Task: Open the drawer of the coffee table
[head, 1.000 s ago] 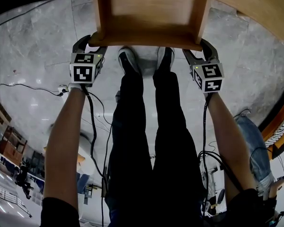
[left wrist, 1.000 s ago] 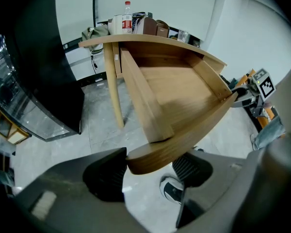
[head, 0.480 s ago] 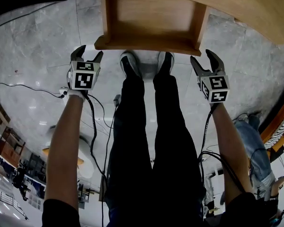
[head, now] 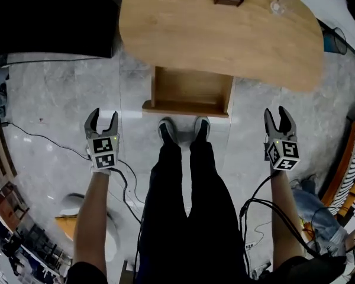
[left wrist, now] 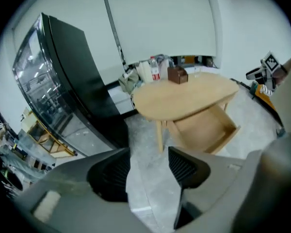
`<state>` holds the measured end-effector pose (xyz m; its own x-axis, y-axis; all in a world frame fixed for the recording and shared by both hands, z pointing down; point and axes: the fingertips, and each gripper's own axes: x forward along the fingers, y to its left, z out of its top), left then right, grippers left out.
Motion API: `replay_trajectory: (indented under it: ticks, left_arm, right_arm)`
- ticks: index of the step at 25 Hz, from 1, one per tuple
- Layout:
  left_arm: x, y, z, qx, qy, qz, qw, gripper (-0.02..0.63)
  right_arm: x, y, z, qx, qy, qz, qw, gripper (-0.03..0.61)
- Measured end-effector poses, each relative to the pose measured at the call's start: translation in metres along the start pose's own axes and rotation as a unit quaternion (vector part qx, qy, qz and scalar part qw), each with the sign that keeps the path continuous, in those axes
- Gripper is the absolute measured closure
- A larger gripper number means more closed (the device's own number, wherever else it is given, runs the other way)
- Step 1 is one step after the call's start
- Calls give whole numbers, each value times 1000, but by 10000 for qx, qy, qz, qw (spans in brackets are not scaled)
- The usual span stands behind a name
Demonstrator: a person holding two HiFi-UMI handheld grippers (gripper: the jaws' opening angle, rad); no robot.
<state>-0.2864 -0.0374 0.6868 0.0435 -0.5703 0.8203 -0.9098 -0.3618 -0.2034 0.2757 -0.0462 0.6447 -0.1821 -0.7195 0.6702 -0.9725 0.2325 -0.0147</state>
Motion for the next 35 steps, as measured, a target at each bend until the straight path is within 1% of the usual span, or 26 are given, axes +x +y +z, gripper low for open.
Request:
replay_trajectory:
  ticks: [2,3,5,6,7,9,10,11,13,15,17,19,22,26,30,32,35]
  left_arm:
    - [-37,1,48,-227,-403,-10,9989,360]
    - [-52,0,73,-404,-601,-60,9974,367]
    - [-76,-7,127,-776,-1085,-268,9907,393]
    - [-87,-14,153,-883,-1354,-404,9860,408]
    - [-100,-22,177,-928,-1596,-539,9813,424]
    - [-134,-44,217,-1003,-1965,-818,9719,491]
    - [-155,-55,236,-1060,-2127,-973,9665,515]
    - [-176,-64,255,-1088,-2312,-1117,9603,527]
    - [-218,-71,291,-973,-2709,-1317,9486,555]
    - [-253,-64,322,-705,-3054,-1363,9398,571]
    - [-281,-47,347,-553,-3377,-1295,9307,581]
    - [-309,-31,370,-646,-3644,-1258,9205,594]
    - [-349,-14,399,-807,-4020,-1245,9035,606]
    - [-386,-4,426,-624,-4382,-1218,8884,611]
    - [-420,-1,449,-434,-4761,-1204,8701,611]
    - [-431,1,458,-368,-4869,-1170,8648,611]
    - [-444,6,465,-402,-4942,-1174,8604,611]
  right_arm:
    - [-21,12,49,418,-312,140,9985,374]
    - [-28,23,74,552,-487,252,9970,383]
    - [-31,52,128,658,-899,548,9923,401]
    - [-33,69,155,675,-1109,752,9887,414]
    - [-37,89,181,664,-1301,986,9843,433]
    - [-57,124,226,507,-1625,1409,9753,454]
    - [-71,138,247,384,-1761,1549,9713,464]
    - [-87,149,265,265,-1884,1645,9679,474]
    - [-115,168,300,64,-2113,1763,9614,495]
    - [-138,183,332,-80,-2367,1838,9540,522]
    - [-158,193,362,-153,-2638,1872,9461,550]
    - [-179,197,388,-184,-2877,1860,9393,571]
    - [-207,204,418,-237,-3125,1851,9314,575]
    - [-235,214,445,-412,-3368,1771,9238,575]
    - [-256,217,464,-658,-3528,1617,9193,575]
    - [-264,218,472,-774,-3579,1540,9177,575]
    - [-279,219,485,-830,-3758,1417,9120,577]
